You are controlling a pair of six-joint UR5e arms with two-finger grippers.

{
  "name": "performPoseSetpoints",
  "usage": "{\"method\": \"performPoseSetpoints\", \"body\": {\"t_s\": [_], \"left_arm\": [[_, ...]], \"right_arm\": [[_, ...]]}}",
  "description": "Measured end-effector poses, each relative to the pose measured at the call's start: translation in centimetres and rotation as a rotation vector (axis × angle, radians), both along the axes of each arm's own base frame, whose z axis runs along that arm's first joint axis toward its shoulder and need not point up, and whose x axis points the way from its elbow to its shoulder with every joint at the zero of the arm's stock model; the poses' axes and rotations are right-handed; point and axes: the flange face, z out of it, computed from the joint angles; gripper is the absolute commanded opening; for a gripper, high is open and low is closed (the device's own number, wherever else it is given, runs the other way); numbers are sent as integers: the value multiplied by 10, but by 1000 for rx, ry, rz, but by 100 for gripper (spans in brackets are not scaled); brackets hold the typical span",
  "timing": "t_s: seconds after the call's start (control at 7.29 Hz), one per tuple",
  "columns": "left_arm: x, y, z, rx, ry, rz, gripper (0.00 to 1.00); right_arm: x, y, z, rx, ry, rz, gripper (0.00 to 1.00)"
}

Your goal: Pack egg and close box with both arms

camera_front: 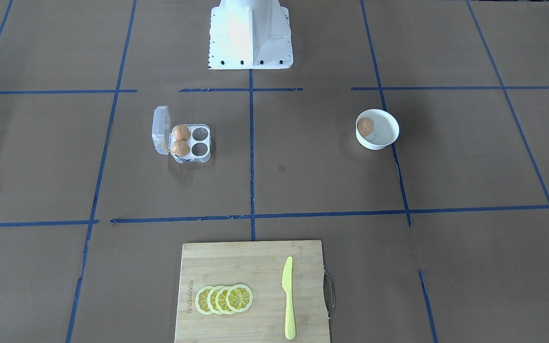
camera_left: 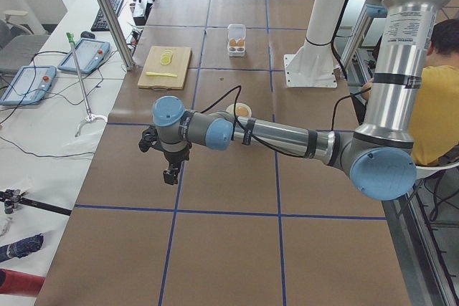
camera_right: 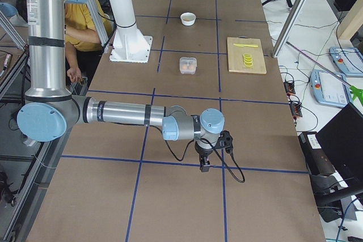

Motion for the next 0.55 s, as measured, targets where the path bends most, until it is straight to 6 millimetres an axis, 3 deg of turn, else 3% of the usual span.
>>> {"method": "performPoseSetpoints", "body": {"t_s": [0.27, 0.55], "left_arm": [[1, -4, -19, 78, 17, -2, 100], [2, -11, -43, 167, 32, 3, 100]], "right_arm": [[3, -5, -48, 94, -8, 8, 100], [10, -4, -75, 146, -13, 23, 100]]}}
